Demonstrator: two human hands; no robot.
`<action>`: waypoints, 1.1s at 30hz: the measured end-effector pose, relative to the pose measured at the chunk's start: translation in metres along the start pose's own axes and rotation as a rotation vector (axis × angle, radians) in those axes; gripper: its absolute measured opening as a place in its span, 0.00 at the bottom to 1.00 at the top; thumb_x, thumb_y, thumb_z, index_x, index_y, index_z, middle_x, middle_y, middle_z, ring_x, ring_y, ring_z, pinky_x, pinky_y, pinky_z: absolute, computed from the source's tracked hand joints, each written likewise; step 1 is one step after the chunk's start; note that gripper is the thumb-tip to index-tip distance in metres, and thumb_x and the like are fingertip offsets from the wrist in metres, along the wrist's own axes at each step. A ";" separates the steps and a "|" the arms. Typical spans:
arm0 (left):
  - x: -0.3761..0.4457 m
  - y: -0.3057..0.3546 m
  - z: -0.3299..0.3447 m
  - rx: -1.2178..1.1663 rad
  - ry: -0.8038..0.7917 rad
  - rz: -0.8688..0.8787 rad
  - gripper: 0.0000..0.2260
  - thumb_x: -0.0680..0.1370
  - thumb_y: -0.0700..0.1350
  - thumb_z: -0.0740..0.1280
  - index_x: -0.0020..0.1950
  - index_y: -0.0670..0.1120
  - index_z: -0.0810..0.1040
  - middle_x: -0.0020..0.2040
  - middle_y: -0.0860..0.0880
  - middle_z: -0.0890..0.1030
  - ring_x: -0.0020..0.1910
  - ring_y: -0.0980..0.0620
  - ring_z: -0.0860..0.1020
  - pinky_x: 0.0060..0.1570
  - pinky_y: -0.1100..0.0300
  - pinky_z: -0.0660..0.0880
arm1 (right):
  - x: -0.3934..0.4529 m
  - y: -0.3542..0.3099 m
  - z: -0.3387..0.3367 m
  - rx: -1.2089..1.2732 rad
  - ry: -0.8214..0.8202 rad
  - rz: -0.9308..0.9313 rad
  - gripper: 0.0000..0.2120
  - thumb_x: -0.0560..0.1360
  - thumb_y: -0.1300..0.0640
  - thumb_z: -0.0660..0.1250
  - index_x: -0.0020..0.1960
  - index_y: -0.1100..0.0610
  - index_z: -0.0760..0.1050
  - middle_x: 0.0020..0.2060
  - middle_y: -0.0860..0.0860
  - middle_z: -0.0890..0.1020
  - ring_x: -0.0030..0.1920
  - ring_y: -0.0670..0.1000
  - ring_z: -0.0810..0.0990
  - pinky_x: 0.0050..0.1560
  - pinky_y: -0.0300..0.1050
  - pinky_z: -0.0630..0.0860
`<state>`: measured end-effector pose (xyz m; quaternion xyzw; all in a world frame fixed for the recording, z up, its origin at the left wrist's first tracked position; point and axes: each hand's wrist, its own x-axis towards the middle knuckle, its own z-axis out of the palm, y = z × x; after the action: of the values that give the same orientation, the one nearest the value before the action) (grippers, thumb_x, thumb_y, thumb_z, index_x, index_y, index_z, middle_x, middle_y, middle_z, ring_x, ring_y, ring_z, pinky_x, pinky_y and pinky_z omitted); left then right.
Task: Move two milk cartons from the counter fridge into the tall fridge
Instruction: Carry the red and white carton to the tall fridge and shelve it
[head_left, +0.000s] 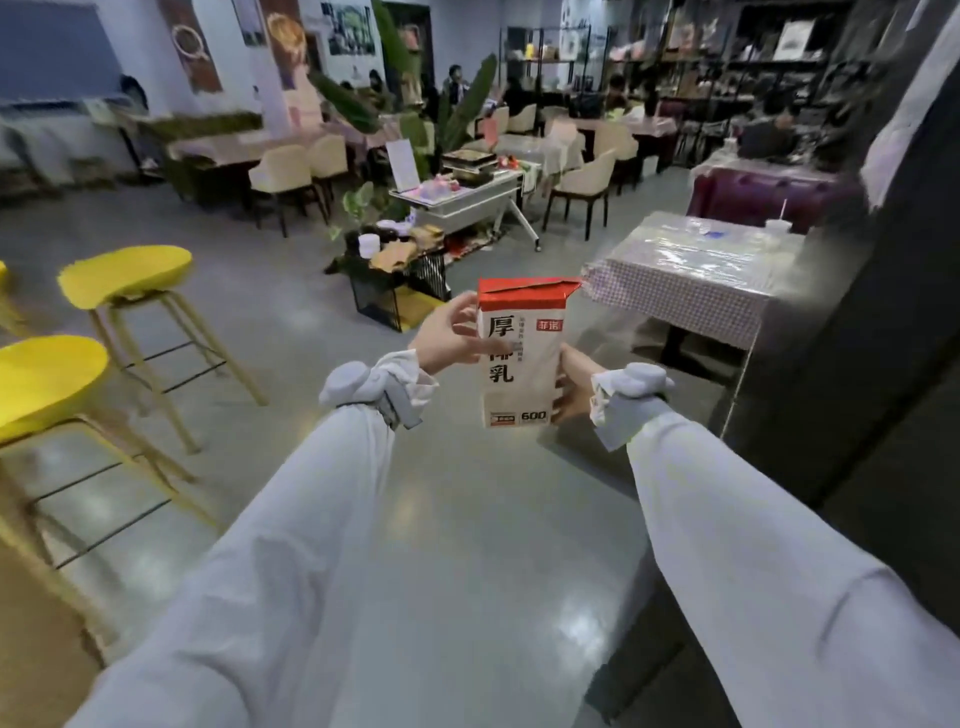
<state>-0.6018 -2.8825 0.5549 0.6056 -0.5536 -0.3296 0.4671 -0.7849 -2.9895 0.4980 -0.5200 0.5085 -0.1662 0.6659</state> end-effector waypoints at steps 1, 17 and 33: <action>0.018 -0.003 -0.007 0.008 -0.004 -0.007 0.26 0.69 0.42 0.81 0.64 0.46 0.75 0.57 0.45 0.84 0.55 0.48 0.83 0.50 0.52 0.84 | 0.011 -0.011 0.002 -0.013 -0.015 -0.001 0.16 0.75 0.42 0.57 0.37 0.54 0.70 0.27 0.52 0.79 0.29 0.52 0.77 0.39 0.47 0.76; 0.411 -0.037 -0.042 -0.006 -0.259 0.073 0.27 0.68 0.44 0.81 0.63 0.52 0.77 0.56 0.49 0.85 0.55 0.53 0.84 0.44 0.59 0.82 | 0.275 -0.192 -0.102 0.170 0.153 0.060 0.18 0.72 0.41 0.64 0.39 0.56 0.70 0.40 0.54 0.75 0.38 0.56 0.76 0.46 0.50 0.74; 0.668 0.029 0.143 -0.146 -1.049 0.450 0.28 0.69 0.38 0.80 0.67 0.46 0.76 0.58 0.42 0.85 0.57 0.46 0.84 0.51 0.52 0.83 | 0.285 -0.238 -0.254 0.539 0.895 0.096 0.26 0.72 0.40 0.67 0.55 0.62 0.76 0.58 0.62 0.78 0.54 0.66 0.80 0.55 0.66 0.77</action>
<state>-0.6299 -3.5634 0.6107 0.1944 -0.8023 -0.5157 0.2294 -0.8053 -3.4322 0.5741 -0.1846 0.7058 -0.4662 0.5005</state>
